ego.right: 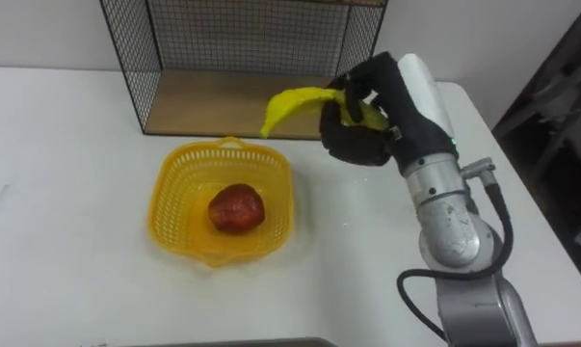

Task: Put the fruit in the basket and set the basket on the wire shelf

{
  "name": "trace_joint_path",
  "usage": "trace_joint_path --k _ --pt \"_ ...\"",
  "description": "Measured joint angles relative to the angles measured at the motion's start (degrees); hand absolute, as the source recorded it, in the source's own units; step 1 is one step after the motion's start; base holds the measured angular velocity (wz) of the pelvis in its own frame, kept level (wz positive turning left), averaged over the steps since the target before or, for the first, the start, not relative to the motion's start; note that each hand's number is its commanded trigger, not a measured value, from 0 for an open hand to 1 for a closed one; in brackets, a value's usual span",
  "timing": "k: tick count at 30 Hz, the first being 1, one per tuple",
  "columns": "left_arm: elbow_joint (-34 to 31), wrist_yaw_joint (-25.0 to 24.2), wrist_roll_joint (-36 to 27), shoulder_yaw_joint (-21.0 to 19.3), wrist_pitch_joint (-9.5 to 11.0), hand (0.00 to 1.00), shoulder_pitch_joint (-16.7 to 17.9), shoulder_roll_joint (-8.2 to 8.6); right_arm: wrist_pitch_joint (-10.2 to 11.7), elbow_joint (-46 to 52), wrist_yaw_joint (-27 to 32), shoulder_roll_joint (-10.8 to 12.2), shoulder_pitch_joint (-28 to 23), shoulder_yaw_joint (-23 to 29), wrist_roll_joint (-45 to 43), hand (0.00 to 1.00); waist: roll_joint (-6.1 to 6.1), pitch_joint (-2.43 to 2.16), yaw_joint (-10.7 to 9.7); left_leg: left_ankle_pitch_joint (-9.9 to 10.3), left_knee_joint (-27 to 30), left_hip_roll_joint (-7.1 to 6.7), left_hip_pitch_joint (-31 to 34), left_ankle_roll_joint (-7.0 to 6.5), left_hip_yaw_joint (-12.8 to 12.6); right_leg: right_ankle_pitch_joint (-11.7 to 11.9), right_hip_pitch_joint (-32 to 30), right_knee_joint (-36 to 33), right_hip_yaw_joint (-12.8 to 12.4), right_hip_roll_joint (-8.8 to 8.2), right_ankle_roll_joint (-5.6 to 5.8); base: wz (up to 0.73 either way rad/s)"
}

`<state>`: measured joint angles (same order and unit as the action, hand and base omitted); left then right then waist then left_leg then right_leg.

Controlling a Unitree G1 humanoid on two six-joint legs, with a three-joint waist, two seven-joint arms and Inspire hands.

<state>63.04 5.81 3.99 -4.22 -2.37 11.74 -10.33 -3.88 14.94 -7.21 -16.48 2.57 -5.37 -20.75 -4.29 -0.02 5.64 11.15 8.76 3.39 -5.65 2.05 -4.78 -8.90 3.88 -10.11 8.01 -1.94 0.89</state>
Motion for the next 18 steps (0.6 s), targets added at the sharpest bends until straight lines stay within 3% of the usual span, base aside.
trace_joint_path --k 6,16,17,18 --pt "1.3 -0.8 0.0 0.1 -0.1 0.00 -1.3 0.05 -0.1 0.0 -5.2 0.0 0.0 -5.3 -2.2 1.00 0.17 0.12 1.6 0.0 0.0 0.02 0.6 0.00 0.6 0.0 -0.2 0.2 0.4 0.00 -0.01 0.06" --pt "1.6 -1.6 0.0 1.1 -0.2 0.00 -2.9 0.12 -1.2 -0.1 -9.2 0.0 0.0 -8.1 -2.5 0.98 0.59 0.41 2.8 0.0 0.0 0.00 1.5 0.00 1.0 0.0 -1.0 0.2 0.6 -0.01 -0.02 0.02" --pt "1.6 -1.6 0.0 1.1 -0.2 0.00 -3.1 0.13 -1.2 -0.3 -9.3 0.0 0.0 -8.5 -2.5 0.38 0.60 0.41 2.8 0.0 0.0 0.00 1.5 0.00 1.0 0.0 -1.0 0.2 0.6 -0.01 -0.02 0.00" --pt "1.6 -1.6 0.0 1.1 -0.2 0.00 -3.3 0.13 -1.3 -0.5 -9.9 0.0 0.0 -9.0 -2.5 0.00 0.60 0.41 2.8 0.0 0.0 0.00 1.5 0.00 1.0 0.0 -1.0 0.2 0.6 -0.01 -0.02 0.00"
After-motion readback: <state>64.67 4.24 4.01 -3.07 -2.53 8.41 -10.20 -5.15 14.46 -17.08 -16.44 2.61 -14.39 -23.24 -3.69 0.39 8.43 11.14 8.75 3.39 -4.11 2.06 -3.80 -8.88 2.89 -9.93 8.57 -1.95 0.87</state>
